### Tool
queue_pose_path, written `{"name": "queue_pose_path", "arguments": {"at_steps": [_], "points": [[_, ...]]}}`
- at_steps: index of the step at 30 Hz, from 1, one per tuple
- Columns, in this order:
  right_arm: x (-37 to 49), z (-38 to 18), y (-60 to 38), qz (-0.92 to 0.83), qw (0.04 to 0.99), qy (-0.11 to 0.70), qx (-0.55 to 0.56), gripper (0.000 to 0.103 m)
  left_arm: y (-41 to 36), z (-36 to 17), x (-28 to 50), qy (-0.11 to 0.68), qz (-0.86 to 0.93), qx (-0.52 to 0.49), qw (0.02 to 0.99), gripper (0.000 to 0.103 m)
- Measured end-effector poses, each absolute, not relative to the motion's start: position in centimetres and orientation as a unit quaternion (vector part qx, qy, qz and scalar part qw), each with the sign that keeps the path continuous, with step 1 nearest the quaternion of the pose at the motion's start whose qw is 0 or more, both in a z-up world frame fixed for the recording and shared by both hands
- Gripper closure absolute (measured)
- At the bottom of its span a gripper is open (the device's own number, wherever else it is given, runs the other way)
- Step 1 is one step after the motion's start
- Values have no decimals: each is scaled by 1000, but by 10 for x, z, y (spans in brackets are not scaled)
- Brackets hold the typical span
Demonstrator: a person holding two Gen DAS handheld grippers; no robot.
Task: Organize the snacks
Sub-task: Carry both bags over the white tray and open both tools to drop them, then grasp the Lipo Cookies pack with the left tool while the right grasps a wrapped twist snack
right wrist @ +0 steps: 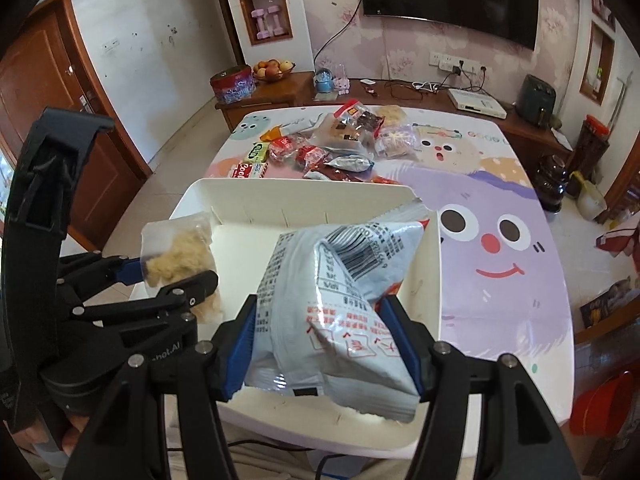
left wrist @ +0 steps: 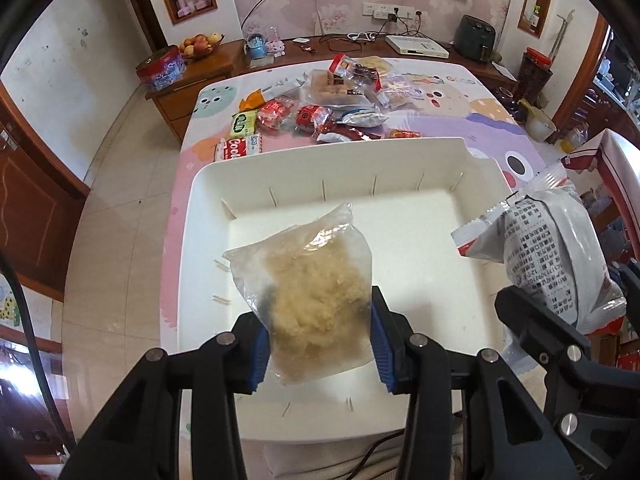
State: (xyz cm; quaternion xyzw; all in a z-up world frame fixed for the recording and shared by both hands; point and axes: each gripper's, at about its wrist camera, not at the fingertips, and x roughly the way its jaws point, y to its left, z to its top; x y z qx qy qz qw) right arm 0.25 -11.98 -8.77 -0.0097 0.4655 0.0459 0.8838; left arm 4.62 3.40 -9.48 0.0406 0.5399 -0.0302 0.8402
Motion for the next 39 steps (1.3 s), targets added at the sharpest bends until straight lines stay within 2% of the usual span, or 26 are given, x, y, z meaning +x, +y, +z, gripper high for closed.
{"name": "queue_pose_path", "arguments": {"at_steps": [2, 4, 5, 6, 22, 25, 39], "points": [[-1, -86, -116, 45, 884, 464, -20, 41, 36, -94, 46, 544, -25, 34, 838, 57], [-3, -84, -115, 37, 886, 461, -30, 41, 38, -95, 46, 549, -9, 36, 835, 35], [-5, -83, -115, 33, 887, 459, -33, 41, 41, -93, 46, 548, 3, 35, 836, 18], [-6, -83, -114, 32, 888, 458, -34, 40, 42, -92, 46, 545, 7, 32, 838, 15], [-16, -72, -117, 6, 899, 436, -44, 40, 46, -76, 33, 492, -10, 11, 870, 17], [-14, -72, -117, 3, 899, 435, -44, 40, 45, -75, 34, 490, -21, 10, 871, 21], [-7, -70, -110, -2, 903, 426, -65, 40, 46, -79, 39, 482, -38, 9, 875, 22]]}}
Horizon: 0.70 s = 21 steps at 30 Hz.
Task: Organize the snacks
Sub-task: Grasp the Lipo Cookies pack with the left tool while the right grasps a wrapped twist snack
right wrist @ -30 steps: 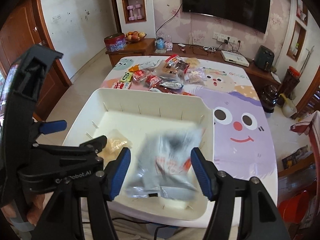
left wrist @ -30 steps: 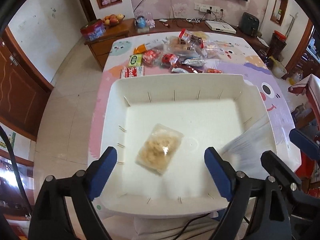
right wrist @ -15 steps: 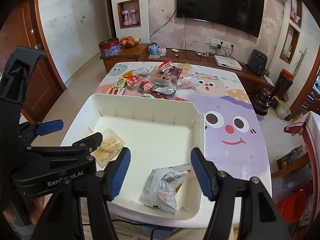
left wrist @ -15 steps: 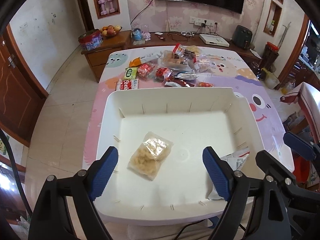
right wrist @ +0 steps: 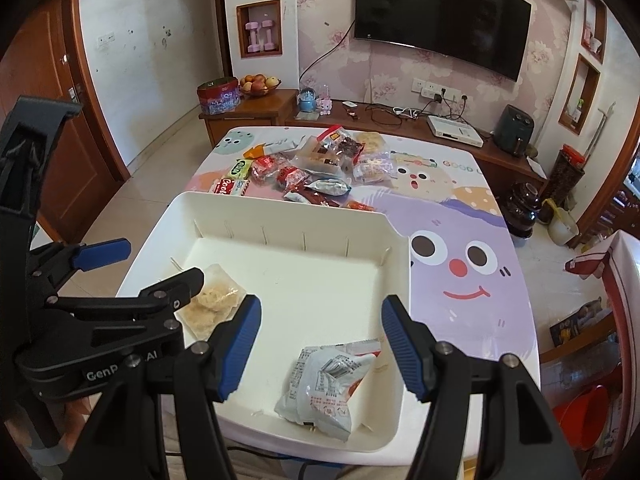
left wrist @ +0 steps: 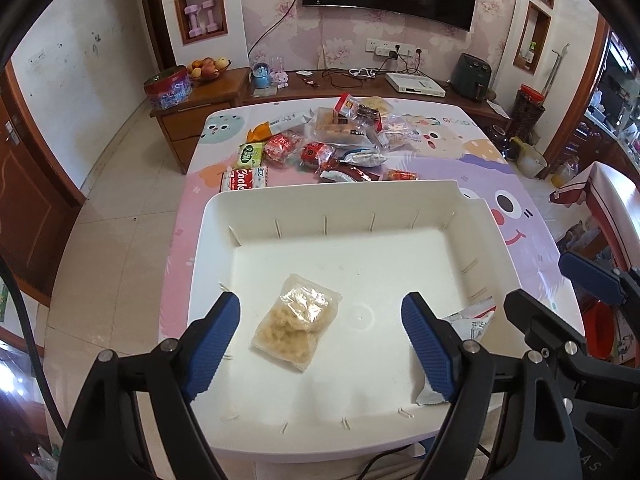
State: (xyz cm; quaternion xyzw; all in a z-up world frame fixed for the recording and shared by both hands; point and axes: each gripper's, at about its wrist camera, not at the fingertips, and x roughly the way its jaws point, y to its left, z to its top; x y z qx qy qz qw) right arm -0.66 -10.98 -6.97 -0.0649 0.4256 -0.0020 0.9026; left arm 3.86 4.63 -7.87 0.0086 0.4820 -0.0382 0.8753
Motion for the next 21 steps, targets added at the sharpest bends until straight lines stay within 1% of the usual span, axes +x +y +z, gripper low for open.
{"name": "queue_pose_path", "arguments": {"at_steps": [5, 11, 15, 18, 21], "points": [[-6, -68, -107, 2, 907, 413, -78, 40, 46, -82, 46, 483, -53, -2, 874, 25], [8, -54, -110, 27, 907, 413, -80, 40, 51, -70, 52, 457, -76, -27, 886, 24], [22, -37, -116, 59, 906, 415, -64, 40, 66, -43, 56, 423, -83, -30, 902, 22], [40, -22, -126, 61, 907, 412, -58, 40, 82, -17, 62, 390, -70, -25, 918, 17], [66, -8, -136, 55, 906, 416, -59, 40, 97, 7, 73, 362, -48, -16, 931, 15]]}}
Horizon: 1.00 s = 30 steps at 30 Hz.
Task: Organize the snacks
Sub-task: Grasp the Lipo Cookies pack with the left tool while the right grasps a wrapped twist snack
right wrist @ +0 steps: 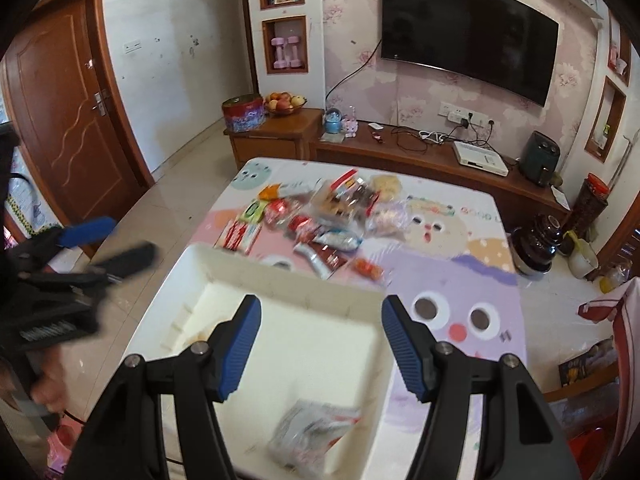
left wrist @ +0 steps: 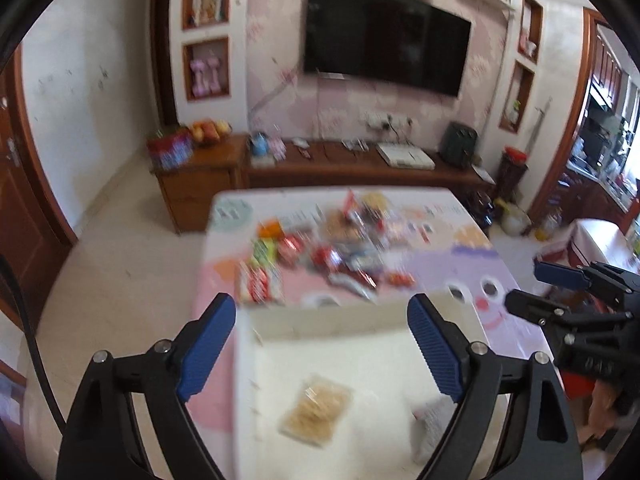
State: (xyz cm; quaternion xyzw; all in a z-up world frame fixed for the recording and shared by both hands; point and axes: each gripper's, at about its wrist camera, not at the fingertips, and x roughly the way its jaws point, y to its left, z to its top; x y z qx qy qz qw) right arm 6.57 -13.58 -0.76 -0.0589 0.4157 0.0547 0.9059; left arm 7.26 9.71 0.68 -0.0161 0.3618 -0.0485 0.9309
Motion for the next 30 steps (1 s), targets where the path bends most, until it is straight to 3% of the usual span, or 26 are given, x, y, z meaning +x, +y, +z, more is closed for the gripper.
{"name": "queue_pose_path", "arguments": {"at_steps": [8, 13, 21, 30], "points": [[131, 32, -158, 35, 916, 397, -44, 40, 125, 45, 127, 344, -5, -1, 939, 9], [189, 33, -158, 36, 911, 409, -46, 40, 144, 31, 185, 381, 3, -24, 924, 7], [268, -55, -157, 63, 852, 516, -65, 40, 177, -86, 275, 523, 10, -81, 848, 7], [301, -164, -181, 83, 775, 622, -78, 40, 182, -204, 329, 634, 27, -71, 770, 7]]}}
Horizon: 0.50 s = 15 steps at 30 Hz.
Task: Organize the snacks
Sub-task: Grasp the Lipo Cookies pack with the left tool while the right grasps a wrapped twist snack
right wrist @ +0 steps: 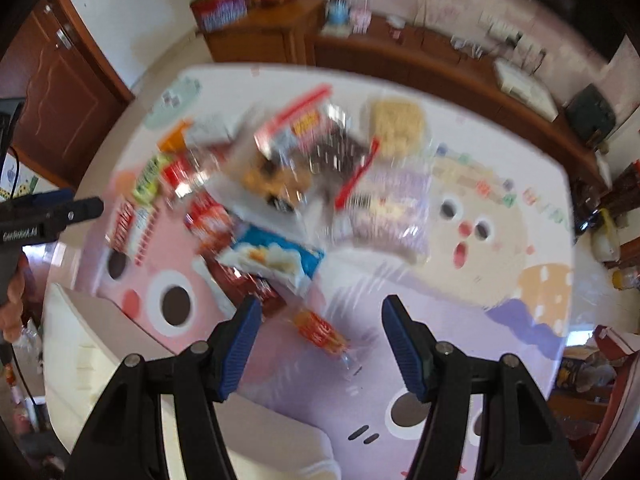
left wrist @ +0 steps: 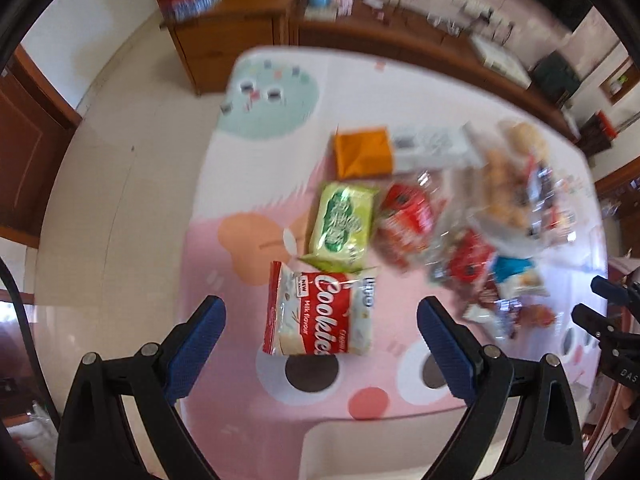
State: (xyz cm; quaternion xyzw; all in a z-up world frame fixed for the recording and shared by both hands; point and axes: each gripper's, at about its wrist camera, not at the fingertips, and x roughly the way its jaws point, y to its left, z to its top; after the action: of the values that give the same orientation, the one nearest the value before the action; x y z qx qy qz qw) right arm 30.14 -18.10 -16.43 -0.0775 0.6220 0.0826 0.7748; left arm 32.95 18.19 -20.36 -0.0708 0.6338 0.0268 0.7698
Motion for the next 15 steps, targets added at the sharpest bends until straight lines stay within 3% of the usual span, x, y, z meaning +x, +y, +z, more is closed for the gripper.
{"name": "queue_pose_path", "arguments": {"at_steps": [10, 15], "points": [[309, -214, -183, 129, 724, 672, -87, 41, 159, -249, 352, 681, 14, -19, 732, 7], [305, -223, -178, 134, 714, 680, -103, 52, 145, -257, 361, 694, 16, -12, 720, 7]]}}
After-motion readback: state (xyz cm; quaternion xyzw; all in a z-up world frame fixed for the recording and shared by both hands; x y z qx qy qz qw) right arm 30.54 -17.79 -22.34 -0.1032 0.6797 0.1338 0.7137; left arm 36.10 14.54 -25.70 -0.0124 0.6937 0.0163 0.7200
